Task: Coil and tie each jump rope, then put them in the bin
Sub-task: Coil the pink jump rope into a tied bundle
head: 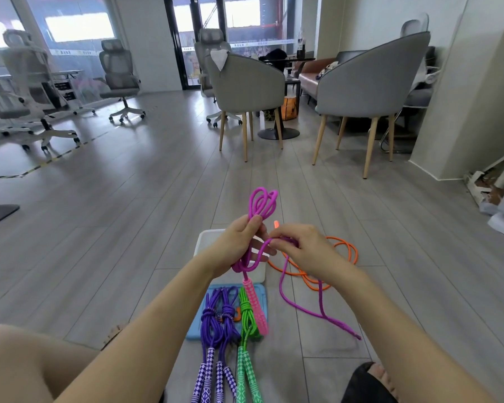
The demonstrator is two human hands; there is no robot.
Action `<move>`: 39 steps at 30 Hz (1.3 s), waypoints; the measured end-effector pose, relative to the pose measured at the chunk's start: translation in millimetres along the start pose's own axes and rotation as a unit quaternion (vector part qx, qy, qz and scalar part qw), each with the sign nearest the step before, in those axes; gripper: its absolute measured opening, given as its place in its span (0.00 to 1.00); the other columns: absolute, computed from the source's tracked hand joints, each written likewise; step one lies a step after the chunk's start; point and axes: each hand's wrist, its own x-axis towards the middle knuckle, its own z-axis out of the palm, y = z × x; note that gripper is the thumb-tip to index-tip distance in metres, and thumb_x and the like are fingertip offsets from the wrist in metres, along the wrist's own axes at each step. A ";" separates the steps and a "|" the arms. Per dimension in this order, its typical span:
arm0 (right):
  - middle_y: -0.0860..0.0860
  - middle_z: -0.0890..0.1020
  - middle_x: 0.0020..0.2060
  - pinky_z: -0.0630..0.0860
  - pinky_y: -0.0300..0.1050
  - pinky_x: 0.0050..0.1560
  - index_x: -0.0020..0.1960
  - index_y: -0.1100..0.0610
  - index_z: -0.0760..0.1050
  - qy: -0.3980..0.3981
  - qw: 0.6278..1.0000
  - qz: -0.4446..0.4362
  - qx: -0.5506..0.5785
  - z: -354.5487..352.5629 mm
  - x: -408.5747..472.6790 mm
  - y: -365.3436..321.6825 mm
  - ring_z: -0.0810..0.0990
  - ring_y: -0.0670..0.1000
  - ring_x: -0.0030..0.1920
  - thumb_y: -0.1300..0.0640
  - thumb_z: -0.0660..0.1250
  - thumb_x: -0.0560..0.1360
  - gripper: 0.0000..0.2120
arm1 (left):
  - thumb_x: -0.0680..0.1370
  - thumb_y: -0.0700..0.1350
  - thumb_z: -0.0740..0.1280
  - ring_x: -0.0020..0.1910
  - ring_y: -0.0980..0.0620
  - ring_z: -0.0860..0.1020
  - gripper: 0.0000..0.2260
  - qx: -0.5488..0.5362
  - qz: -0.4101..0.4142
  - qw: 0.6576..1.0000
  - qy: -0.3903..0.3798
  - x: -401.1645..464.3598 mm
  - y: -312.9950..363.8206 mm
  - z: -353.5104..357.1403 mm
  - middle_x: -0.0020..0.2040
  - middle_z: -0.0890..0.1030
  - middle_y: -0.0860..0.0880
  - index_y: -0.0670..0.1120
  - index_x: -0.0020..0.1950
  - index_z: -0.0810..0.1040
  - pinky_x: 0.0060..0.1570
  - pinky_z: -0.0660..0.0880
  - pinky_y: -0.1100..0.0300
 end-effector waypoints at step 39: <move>0.44 0.75 0.30 0.71 0.45 0.35 0.44 0.44 0.71 0.027 0.983 0.180 -0.018 -16.6 -19.3 55.3 0.73 0.42 0.32 0.39 0.67 0.79 0.12 | 0.86 0.55 0.58 0.26 0.56 0.57 0.15 -0.110 -0.019 0.992 0.056 14.2 9.9 -23.3 0.30 0.61 0.53 0.47 0.46 0.71 0.25 0.55 0.64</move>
